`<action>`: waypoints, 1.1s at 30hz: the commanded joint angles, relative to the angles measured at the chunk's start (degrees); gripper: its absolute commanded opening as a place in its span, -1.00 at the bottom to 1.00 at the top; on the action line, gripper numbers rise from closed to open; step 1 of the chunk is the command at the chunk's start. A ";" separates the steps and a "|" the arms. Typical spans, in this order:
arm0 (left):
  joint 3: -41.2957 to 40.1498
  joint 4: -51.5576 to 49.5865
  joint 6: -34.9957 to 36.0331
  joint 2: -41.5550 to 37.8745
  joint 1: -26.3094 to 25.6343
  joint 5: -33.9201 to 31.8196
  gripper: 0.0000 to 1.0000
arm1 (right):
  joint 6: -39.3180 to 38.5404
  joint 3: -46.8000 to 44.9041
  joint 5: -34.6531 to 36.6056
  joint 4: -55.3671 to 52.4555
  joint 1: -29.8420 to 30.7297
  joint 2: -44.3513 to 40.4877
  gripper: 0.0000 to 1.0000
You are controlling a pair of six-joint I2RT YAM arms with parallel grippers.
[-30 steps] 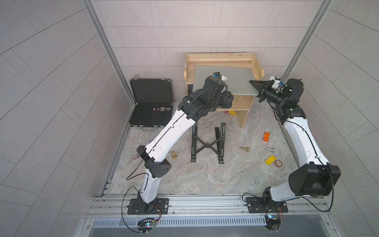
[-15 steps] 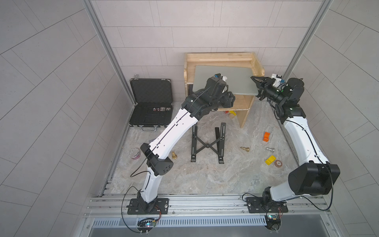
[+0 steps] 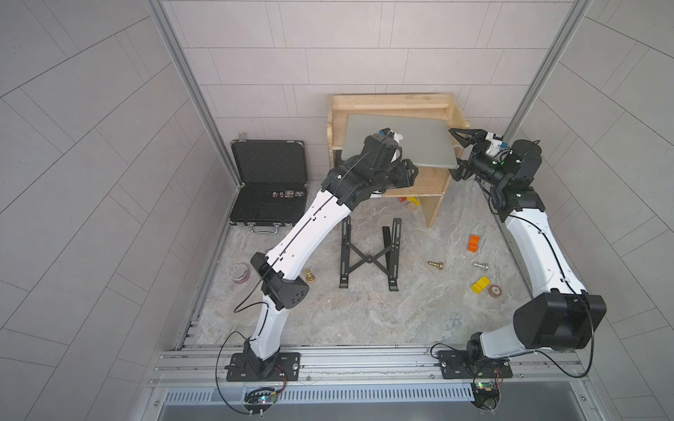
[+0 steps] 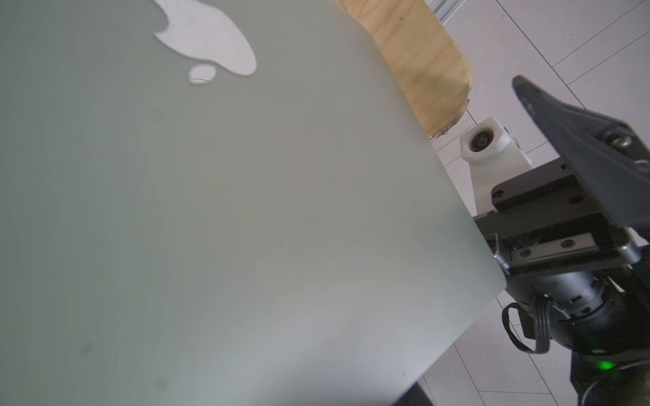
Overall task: Close the laptop lid and set it aside
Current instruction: Place the laptop on the shelf.
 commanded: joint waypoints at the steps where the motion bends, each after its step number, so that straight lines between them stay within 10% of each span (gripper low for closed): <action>1: 1.89 4.91 -0.42 1.89 1.23 2.04 0.03 | -2.22 -1.69 1.33 -0.81 -0.62 -4.11 1.00; 12: 2.25 11.89 -4.21 4.45 2.75 7.45 0.03 | -11.59 -12.78 5.84 -6.53 -1.25 -18.50 0.61; 25: 4.27 16.29 -7.11 6.82 4.61 13.16 0.06 | -19.16 -5.80 4.59 -13.24 -0.99 -15.33 -0.88; 33: -11.26 20.12 -1.89 -2.91 3.19 12.20 0.06 | -19.44 -3.47 4.46 -13.13 0.64 -12.23 -1.00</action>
